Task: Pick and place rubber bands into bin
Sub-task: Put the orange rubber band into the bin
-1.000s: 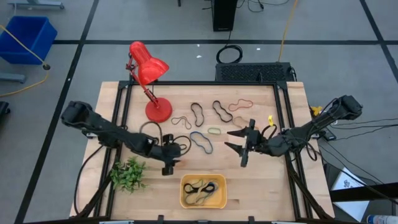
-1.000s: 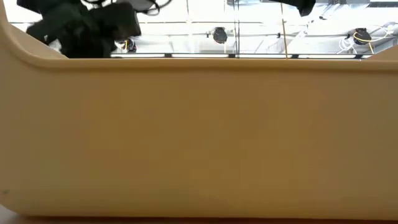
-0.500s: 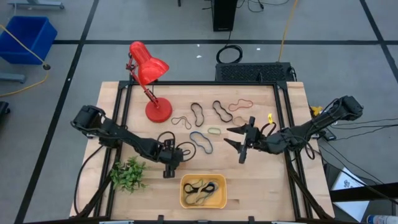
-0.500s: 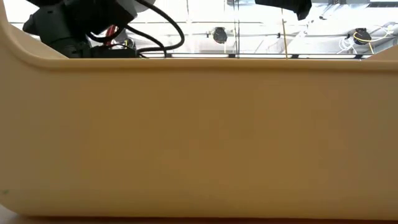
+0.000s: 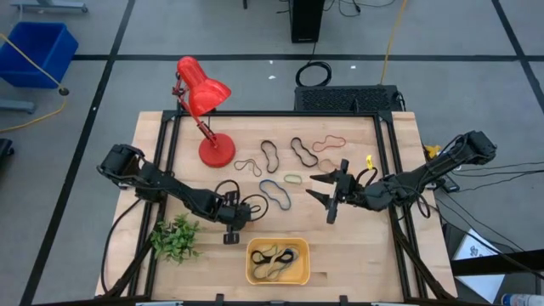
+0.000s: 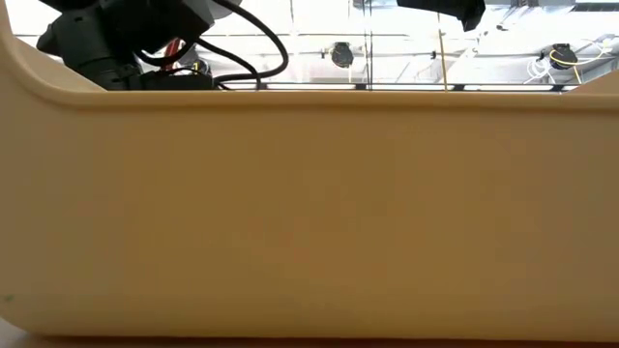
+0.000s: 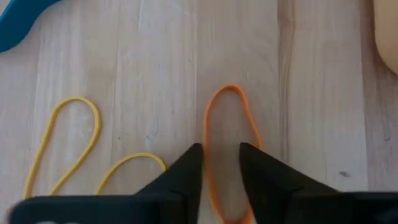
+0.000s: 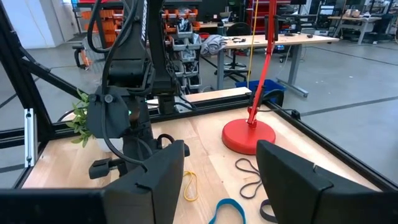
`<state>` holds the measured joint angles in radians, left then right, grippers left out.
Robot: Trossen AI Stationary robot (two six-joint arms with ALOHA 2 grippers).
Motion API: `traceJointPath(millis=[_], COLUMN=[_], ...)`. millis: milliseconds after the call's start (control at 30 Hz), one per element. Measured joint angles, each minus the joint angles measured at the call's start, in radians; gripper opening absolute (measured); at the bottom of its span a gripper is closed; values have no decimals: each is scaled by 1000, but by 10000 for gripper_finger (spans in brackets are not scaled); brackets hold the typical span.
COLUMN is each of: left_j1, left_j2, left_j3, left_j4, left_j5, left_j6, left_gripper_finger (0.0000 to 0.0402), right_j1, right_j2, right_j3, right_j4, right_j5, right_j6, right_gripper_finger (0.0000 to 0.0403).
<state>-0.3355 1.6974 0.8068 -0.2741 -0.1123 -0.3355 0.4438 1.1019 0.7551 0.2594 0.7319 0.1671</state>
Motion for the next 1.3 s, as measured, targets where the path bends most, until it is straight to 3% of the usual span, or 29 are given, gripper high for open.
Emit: traceJointPath(millis=[233,533,800,1100,1200,1300], left_j1=[0,1,3,2,-9,-32], left_j2=[1,-38,-268,-529,-555,-545], left_j3=[-1,-6,-7,-5,-1,63], left_j4=[6,-5,-56,156,271,252], left_j5=[-24,-18,-48,-52,-44,-45], left_j6=[-9,-42,-43,-21,-2,54], left_gripper_finger=[8,5,3,2,2,1], right_j1=[1,1,1,1,1,1], right_j2=[0,0,0,0,0,0], right_j3=[0,0,1,1,1,1], right_j4=[-2,-3,-12,-17,-17,-18], right_j5=[-1,-3,-4,-4,-4,-4], right_j6=[0,0,0,0,0,0], right_gripper_finger=[198,197,195,198,197,197])
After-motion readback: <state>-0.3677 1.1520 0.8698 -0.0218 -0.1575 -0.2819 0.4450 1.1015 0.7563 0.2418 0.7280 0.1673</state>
